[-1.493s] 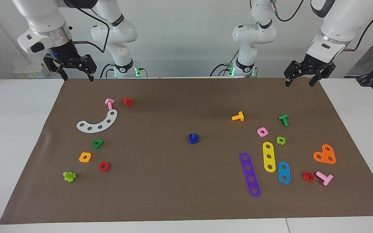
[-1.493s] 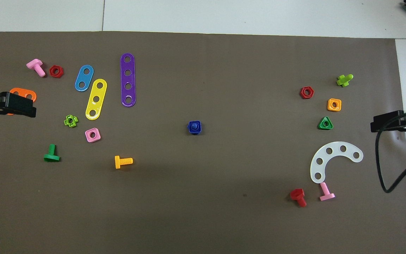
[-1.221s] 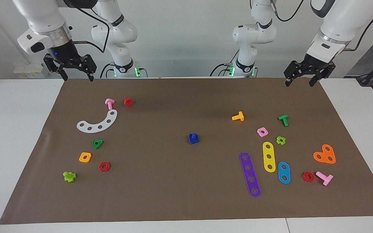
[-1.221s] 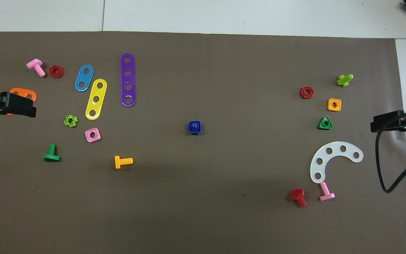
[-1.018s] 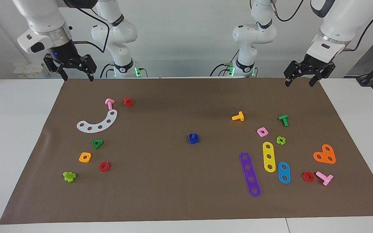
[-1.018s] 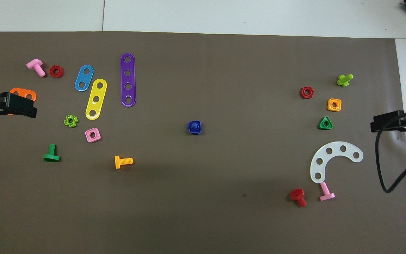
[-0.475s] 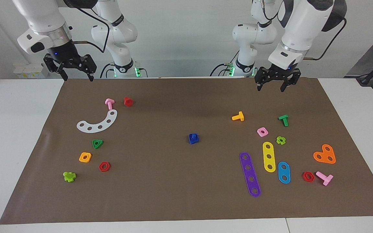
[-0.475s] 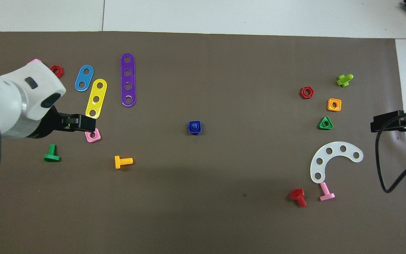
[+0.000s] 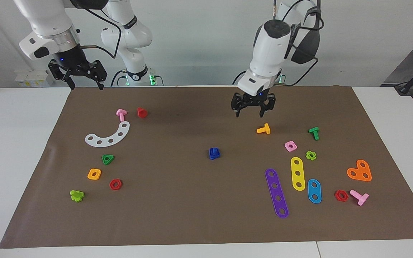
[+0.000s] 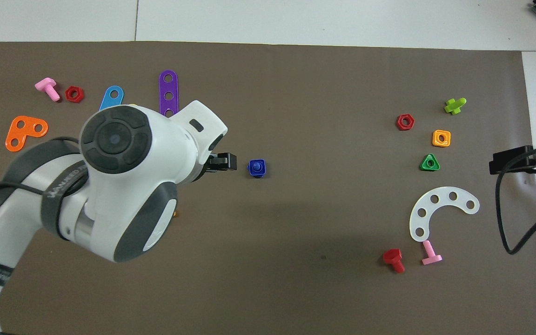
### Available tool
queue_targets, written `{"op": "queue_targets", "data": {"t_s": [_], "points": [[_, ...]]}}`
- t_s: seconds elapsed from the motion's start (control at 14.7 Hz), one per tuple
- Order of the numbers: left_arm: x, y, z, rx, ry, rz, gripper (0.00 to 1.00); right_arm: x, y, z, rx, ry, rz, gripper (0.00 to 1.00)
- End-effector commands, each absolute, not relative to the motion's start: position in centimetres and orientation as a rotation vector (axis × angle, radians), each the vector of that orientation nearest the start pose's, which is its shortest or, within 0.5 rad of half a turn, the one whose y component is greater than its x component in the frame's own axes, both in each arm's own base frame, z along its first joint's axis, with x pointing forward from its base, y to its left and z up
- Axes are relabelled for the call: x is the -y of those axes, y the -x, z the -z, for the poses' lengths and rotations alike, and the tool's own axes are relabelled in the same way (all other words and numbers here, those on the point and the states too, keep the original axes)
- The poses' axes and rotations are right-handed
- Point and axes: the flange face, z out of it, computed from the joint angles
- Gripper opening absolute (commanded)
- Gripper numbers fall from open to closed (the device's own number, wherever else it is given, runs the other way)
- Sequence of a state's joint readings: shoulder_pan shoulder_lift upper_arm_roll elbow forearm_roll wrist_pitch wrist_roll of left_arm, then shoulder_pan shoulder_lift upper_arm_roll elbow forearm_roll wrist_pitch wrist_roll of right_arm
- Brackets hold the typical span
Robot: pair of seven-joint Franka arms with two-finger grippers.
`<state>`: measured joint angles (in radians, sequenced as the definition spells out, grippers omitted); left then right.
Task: Unscrew and place screws in storage area
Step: 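Lower the left gripper onto the blue nut and close it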
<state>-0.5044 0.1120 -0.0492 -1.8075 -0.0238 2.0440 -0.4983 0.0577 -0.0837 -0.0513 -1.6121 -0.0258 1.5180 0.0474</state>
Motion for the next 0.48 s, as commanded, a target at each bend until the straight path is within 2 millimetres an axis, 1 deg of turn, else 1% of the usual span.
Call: {"op": "queue_targets", "data": {"t_s": [0.0,0.07,0.14,0.27,0.34,0.41], "points": [[34.0,-52.4,-46.3,-0.078,3.218,0.174,0.94,0.2,-51.9,-64.9,-0.032,3.171,-0.021,1.0],[34.9,-52.6,-44.7,-0.09,3.215,0.16,0.94,0.2,-51.9,-64.9,-0.032,3.171,-0.021,1.0],[36.0,-52.6,-43.4,-0.102,3.215,0.156,0.93,0.2,-51.9,-65.0,-0.032,3.171,-0.019,1.0],[38.3,-53.1,-40.2,-0.075,3.213,0.148,0.93,0.2,-51.9,-64.9,-0.032,3.171,-0.021,1.0],[39.8,-53.7,-38.9,-0.058,3.195,0.161,0.93,0.2,-51.9,-65.0,-0.032,3.171,-0.019,1.0],[40.2,-54.4,-38.3,-0.016,3.185,0.184,0.93,0.2,-51.9,-64.9,-0.032,3.171,-0.021,1.0]]}}
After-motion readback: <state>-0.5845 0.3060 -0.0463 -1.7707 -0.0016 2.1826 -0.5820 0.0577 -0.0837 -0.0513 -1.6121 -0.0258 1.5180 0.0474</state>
